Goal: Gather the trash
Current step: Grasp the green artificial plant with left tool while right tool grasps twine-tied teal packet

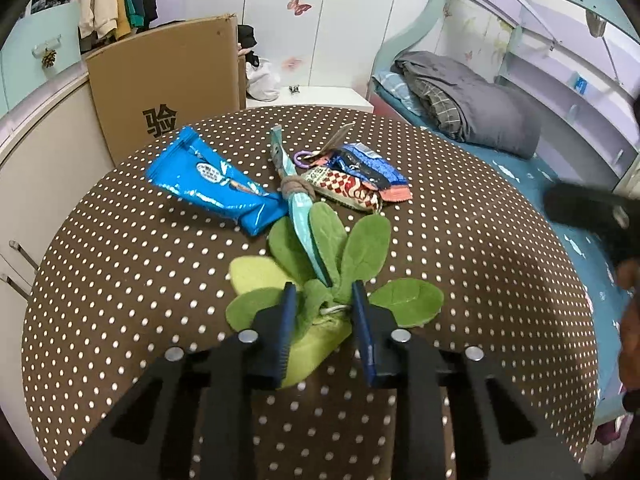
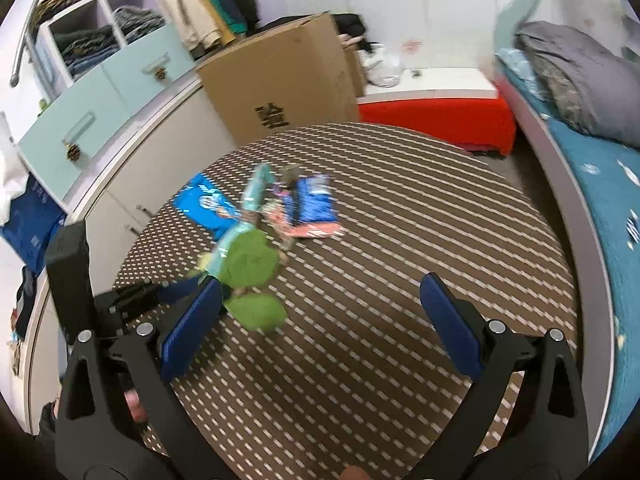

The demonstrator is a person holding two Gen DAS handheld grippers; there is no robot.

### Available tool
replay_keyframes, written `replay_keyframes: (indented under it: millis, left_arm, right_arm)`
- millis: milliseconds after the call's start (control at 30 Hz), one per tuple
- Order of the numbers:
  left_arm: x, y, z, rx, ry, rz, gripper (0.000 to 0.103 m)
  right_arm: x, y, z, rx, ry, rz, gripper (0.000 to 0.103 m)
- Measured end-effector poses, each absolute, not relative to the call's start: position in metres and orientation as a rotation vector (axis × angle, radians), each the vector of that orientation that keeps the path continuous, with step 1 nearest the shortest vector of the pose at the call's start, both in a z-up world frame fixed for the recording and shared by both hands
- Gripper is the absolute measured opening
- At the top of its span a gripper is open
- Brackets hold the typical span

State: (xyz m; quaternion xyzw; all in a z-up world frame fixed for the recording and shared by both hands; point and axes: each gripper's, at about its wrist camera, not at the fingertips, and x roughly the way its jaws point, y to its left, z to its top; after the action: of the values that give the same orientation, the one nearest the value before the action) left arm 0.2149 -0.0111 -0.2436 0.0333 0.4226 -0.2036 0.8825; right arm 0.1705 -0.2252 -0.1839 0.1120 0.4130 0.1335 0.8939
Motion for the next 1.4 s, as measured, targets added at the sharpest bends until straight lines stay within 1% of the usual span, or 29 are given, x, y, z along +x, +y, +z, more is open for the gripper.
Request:
replay_keyframes:
  millis: [133,200,267,300,333,367,400,467,500,567,600,633,700,800,1000,1233,1400]
  left_arm:
    - [0.203,-0.005,-0.243,0.064,0.874,-0.425,0.027]
    - [0.198,-0.002,-0.243,0.053,0.873,-0.424,0.027]
    - [0.192,0.001,-0.244,0.043,0.872,-0.421,0.027]
    - [0.190,0.003,-0.244,0.037,0.873,-0.419,0.027]
    - [0.190,0.004,-0.245,0.032,0.874,-0.419,0.027]
    - [0.189,0.004,-0.245,0.029,0.874,-0.418,0.027]
    - [0.188,0.004,-0.246,0.029,0.874,-0.417,0.027]
    - [0.188,0.003,-0.245,0.031,0.874,-0.415,0.027]
    - [0.188,0.003,-0.245,0.033,0.875,-0.415,0.027]
    - [0.187,0.002,-0.246,0.031,0.876,-0.414,0.027]
    - [0.187,0.002,-0.245,0.028,0.877,-0.415,0.026]
    - [0.187,0.002,-0.245,0.020,0.879,-0.417,0.024]
    - [0.189,0.003,-0.244,0.011,0.882,-0.420,0.020]
    - [0.187,0.005,-0.243,-0.007,0.885,-0.427,0.017]
    - [0.175,0.002,-0.233,-0.020,0.869,-0.451,0.015]
    - [0.157,-0.019,-0.200,-0.021,0.807,-0.507,0.014]
    - [0.153,-0.041,-0.173,-0.009,0.757,-0.549,0.014]
  right_arm:
    - [0.204,-0.185,-0.190,0.159,0.877,0.352,0.096]
    - [0.219,-0.167,-0.196,0.136,0.899,0.388,0.085]
    - [0.236,-0.148,-0.205,0.102,0.926,0.411,0.064]
    - [0.242,-0.141,-0.209,0.091,0.939,0.417,0.059]
    - [0.250,-0.134,-0.215,0.084,0.956,0.423,0.052]
    - [0.257,-0.128,-0.219,0.084,0.969,0.427,0.047]
    - [0.261,-0.123,-0.224,0.085,0.978,0.432,0.045]
    - [0.268,-0.117,-0.230,0.082,0.992,0.432,0.034]
    - [0.271,-0.115,-0.233,0.084,0.999,0.426,0.032]
    - [0.273,-0.112,-0.235,0.075,0.988,0.407,0.025]
    - [0.273,-0.111,-0.236,0.064,0.987,0.407,0.023]
    - [0.272,-0.111,-0.235,0.064,0.989,0.415,0.022]
    - [0.267,-0.114,-0.234,0.084,0.985,0.439,0.022]
    - [0.253,-0.129,-0.223,0.133,0.942,0.456,0.022]
    - [0.224,-0.174,-0.183,0.227,0.819,0.454,0.022]
    - [0.178,-0.237,-0.143,0.290,0.720,0.420,0.022]
    - [0.148,-0.284,-0.127,0.339,0.672,0.376,0.022]
